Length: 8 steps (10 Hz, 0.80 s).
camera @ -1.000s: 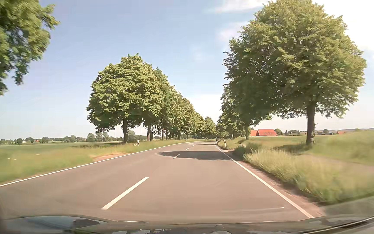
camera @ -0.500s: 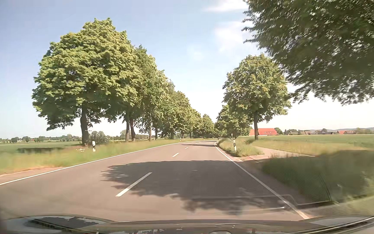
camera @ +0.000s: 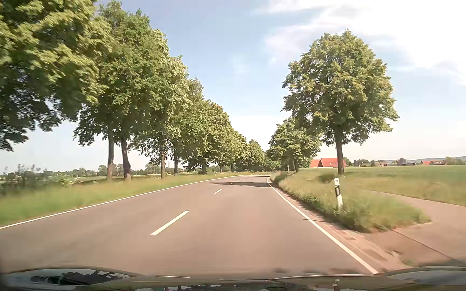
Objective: Follow the waypoints while adhering to traffic rules and regulations
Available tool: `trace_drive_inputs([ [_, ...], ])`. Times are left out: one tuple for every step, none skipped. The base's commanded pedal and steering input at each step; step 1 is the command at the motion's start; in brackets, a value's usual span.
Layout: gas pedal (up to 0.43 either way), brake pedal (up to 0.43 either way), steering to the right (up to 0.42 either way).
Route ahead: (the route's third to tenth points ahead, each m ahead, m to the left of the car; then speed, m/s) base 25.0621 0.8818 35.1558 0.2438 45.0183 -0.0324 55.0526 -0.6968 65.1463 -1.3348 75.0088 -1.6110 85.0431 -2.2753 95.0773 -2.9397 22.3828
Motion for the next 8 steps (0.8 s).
trace_drive_inputs([
  [0.228, 0.000, 0.004],
  [0.228, 0.000, 0.004],
  [0.220, 0.000, 0.004],
  [0.220, 0.000, 0.004],
  [0.209, 0.000, 0.004],
  [0.209, 0.000, 0.004],
  [0.209, 0.000, 0.004],
  [0.209, 0.000, 0.004],
])
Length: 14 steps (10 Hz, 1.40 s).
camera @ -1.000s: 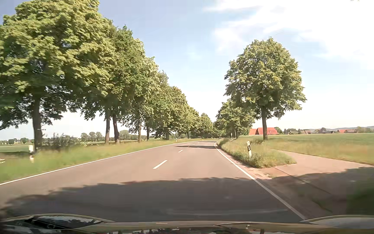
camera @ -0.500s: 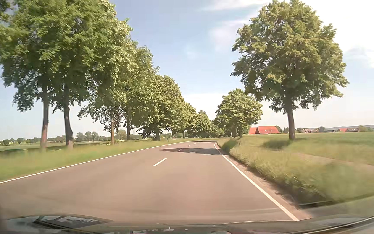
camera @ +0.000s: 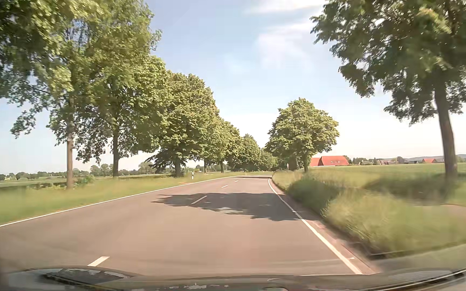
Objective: Follow the waypoints while adhering to traffic rules and regulations
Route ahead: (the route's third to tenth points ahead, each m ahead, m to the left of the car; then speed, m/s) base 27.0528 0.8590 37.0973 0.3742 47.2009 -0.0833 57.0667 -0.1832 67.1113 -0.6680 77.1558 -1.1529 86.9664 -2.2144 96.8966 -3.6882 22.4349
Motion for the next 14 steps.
trace_drive_inputs([
  [0.209, 0.000, 0.004],
  [0.209, 0.000, 0.004],
  [0.209, 0.000, 0.004],
  [0.209, 0.000, 0.004],
  [0.197, 0.000, 0.004],
  [0.197, 0.000, 0.004],
  [0.197, 0.000, 0.004],
  [0.197, 0.000, 0.004],
  [0.189, 0.000, 0.005],
  [0.189, 0.000, 0.005],
  [0.189, 0.000, 0.006],
  [0.189, 0.000, 0.006],
  [0.189, 0.000, 0.006],
  [0.197, 0.000, 0.007],
])
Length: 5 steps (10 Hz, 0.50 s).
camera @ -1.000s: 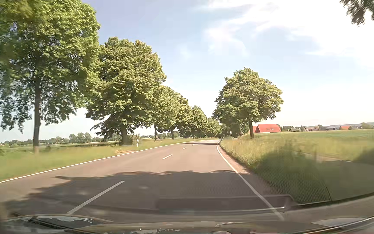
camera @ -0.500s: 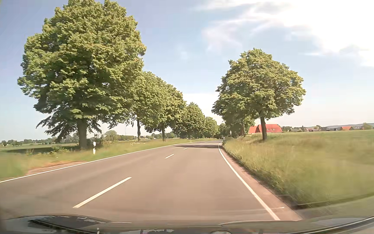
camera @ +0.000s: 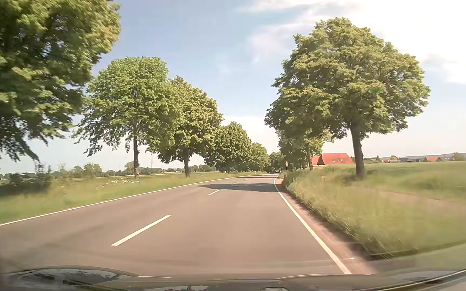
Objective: Follow the waypoints while adhering to traffic rules and regulations
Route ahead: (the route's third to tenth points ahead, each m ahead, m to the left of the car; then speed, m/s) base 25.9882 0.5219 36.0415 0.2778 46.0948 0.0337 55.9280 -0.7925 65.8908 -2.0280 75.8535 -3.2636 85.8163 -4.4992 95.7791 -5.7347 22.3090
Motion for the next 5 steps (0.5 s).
trace_drive_inputs([
  [0.197, 0.000, 0.007],
  [0.197, 0.000, 0.007],
  [0.197, 0.000, 0.008],
  [0.197, 0.000, 0.010],
  [0.197, 0.000, 0.010],
])
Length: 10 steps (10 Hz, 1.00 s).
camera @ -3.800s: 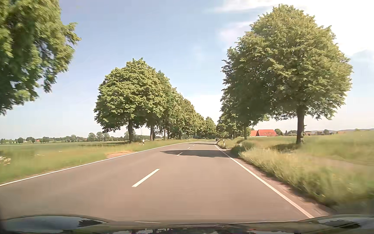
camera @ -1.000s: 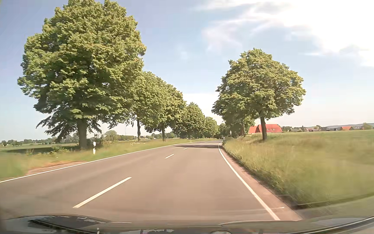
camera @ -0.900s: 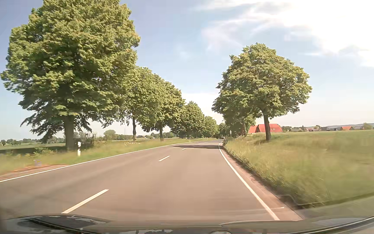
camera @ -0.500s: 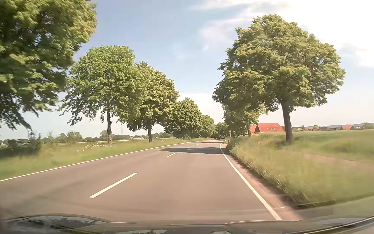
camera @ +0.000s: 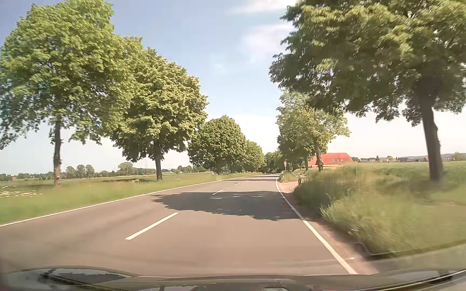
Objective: Follow the waypoints while adhering to traffic rules and regulations
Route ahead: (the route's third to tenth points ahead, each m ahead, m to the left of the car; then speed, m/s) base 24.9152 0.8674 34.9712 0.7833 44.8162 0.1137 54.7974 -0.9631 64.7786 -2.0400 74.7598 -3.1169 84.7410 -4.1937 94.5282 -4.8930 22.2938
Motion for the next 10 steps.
trace_drive_inputs([
  [0.197, 0.000, 0.010],
  [0.209, 0.000, 0.010],
  [0.209, 0.000, 0.009],
  [0.209, 0.000, 0.010],
  [0.209, 0.000, 0.009],
  [0.209, 0.000, 0.009],
  [0.197, 0.000, 0.009],
  [0.189, 0.000, 0.009],
  [0.189, 0.000, 0.009],
  [0.189, 0.000, 0.009],
])
